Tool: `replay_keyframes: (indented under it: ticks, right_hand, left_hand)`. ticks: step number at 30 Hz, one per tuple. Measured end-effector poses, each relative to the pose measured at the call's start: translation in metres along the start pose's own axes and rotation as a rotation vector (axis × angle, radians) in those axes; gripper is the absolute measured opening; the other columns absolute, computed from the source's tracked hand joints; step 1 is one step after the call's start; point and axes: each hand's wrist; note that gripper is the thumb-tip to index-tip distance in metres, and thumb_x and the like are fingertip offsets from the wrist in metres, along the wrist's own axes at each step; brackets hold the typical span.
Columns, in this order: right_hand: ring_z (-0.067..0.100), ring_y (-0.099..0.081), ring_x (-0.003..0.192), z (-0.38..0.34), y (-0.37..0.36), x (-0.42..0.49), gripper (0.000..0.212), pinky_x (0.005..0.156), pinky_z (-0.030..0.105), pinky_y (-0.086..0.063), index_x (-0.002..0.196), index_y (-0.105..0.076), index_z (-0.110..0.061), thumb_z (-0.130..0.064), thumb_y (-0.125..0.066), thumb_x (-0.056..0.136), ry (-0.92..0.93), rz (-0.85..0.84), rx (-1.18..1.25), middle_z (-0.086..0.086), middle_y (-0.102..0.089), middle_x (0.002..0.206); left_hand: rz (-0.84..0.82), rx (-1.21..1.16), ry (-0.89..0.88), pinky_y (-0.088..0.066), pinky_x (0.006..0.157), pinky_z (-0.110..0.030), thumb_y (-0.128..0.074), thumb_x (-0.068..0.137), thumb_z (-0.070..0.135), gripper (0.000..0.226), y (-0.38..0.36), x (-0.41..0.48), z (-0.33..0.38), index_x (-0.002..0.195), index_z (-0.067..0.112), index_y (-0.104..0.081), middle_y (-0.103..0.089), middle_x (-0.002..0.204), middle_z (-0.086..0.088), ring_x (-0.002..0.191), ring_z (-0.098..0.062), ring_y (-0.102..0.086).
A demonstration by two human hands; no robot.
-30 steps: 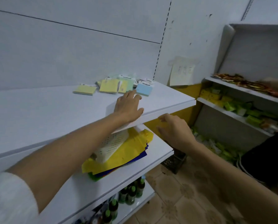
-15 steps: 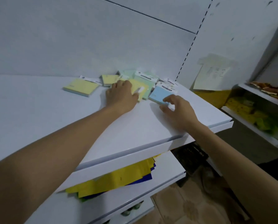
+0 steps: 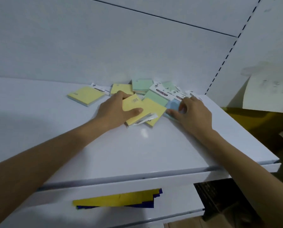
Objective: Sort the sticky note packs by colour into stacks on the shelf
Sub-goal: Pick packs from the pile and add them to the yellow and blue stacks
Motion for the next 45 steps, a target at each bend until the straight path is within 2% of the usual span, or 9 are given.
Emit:
replay_keyframes:
  ticks: [6, 11, 16, 19, 23, 26, 30, 37, 45]
  right_hand:
    - [0.025, -0.051, 0.068, 0.014, 0.0, -0.003, 0.057, 0.055, 0.03, -0.029, 0.077, -0.049, -0.016, -0.073, -0.049, 0.076, -0.081, 0.011, -0.053, 0.0, -0.055, 0.076]
    - [0.027, -0.049, 0.074, 0.027, 0.006, -0.006, 0.051, 0.065, 0.032, -0.033, 0.102, -0.049, -0.017, -0.051, -0.072, 0.07, -0.084, -0.016, 0.242, 0.004, -0.045, 0.108]
    - [0.017, -0.047, 0.093, 0.023, 0.008, -0.007, 0.08, 0.078, 0.027, -0.037, 0.134, -0.034, -0.023, -0.019, -0.078, 0.067, -0.015, 0.017, 0.738, 0.001, -0.041, 0.119]
    - [0.009, -0.053, 0.081, 0.019, 0.009, -0.008, 0.089, 0.066, 0.011, -0.038, 0.145, -0.023, -0.019, -0.01, -0.074, 0.072, -0.076, -0.041, 0.959, -0.007, -0.053, 0.093]
    - [0.016, -0.06, 0.089, 0.014, 0.011, -0.01, 0.043, 0.078, 0.028, -0.049, 0.121, -0.056, -0.016, -0.013, -0.066, 0.079, -0.059, -0.05, 1.0, -0.001, -0.064, 0.103]
    - [0.007, -0.059, 0.083, 0.01, 0.014, -0.014, 0.017, 0.074, 0.025, -0.048, 0.1, -0.053, -0.018, -0.018, -0.06, 0.085, -0.054, 0.075, 1.075, -0.014, -0.06, 0.092]
    - [-0.014, -0.053, 0.075, 0.009, 0.021, -0.014, 0.018, 0.059, 0.004, -0.041, 0.1, -0.045, -0.02, -0.022, -0.059, 0.088, -0.112, 0.282, 1.246, -0.018, -0.051, 0.089]
    - [-0.009, -0.052, 0.082, 0.002, 0.016, -0.018, 0.036, 0.07, 0.012, -0.045, 0.111, -0.046, -0.022, -0.009, -0.064, 0.082, 0.079, 0.093, 1.186, -0.017, -0.051, 0.089]
    - [0.013, -0.052, 0.084, -0.005, 0.013, -0.028, 0.015, 0.066, 0.023, -0.034, 0.094, -0.056, -0.019, -0.014, -0.056, 0.079, 0.369, 0.027, 0.899, -0.009, -0.058, 0.09]
  left_hand:
    - [0.154, -0.127, 0.081, -0.039, 0.067, -0.015, -0.079, 0.062, 0.052, 0.058, 0.004, -0.006, 0.005, 0.105, 0.029, -0.048, -0.056, 0.099, 0.019, 0.088, 0.006, -0.053]
    - [0.35, -0.072, 0.134, -0.043, 0.081, -0.026, -0.081, 0.065, 0.043, 0.053, 0.002, -0.015, 0.008, 0.104, 0.029, -0.05, -0.058, 0.105, 0.012, 0.097, -0.006, -0.055]
    - [0.409, -0.845, 0.363, -0.051, 0.053, -0.015, -0.075, 0.077, 0.021, 0.015, 0.003, -0.027, 0.032, 0.09, 0.019, -0.068, -0.072, 0.08, 0.008, 0.064, 0.0, -0.067]
    - [0.461, -0.845, 0.284, -0.055, 0.061, -0.02, -0.073, 0.079, 0.014, 0.015, -0.008, -0.04, 0.036, 0.091, 0.017, -0.065, -0.073, 0.081, 0.006, 0.071, -0.006, -0.069]
    - [0.473, -0.685, 0.183, -0.056, 0.071, -0.028, -0.072, 0.08, 0.011, 0.02, -0.019, -0.048, 0.038, 0.091, 0.016, -0.056, -0.072, 0.086, 0.002, 0.074, -0.012, -0.069]
    - [0.517, -0.69, 0.197, -0.055, 0.075, -0.029, -0.072, 0.081, 0.016, 0.02, -0.019, -0.045, 0.035, 0.092, 0.02, -0.055, -0.072, 0.086, 0.005, 0.076, -0.009, -0.069]
    - [0.588, -0.858, 0.24, -0.054, 0.078, -0.031, -0.073, 0.079, 0.014, 0.027, -0.013, -0.041, 0.03, 0.101, 0.014, -0.056, -0.071, 0.092, 0.003, 0.086, -0.015, -0.069]
    - [0.457, -0.774, 0.166, -0.057, 0.078, -0.039, -0.08, 0.061, 0.013, 0.04, -0.016, -0.042, 0.028, 0.093, 0.034, -0.064, -0.071, 0.093, -0.005, 0.085, -0.02, -0.068]
    - [0.566, -0.727, 0.213, -0.053, 0.082, -0.041, -0.076, 0.075, 0.011, 0.018, -0.015, -0.042, 0.029, 0.082, 0.017, -0.061, -0.069, 0.085, -0.002, 0.079, -0.018, -0.067]
Point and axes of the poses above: each hand's wrist, its own x-axis towards the middle knuckle, its own y-axis out of the back of the hand, z = x × y
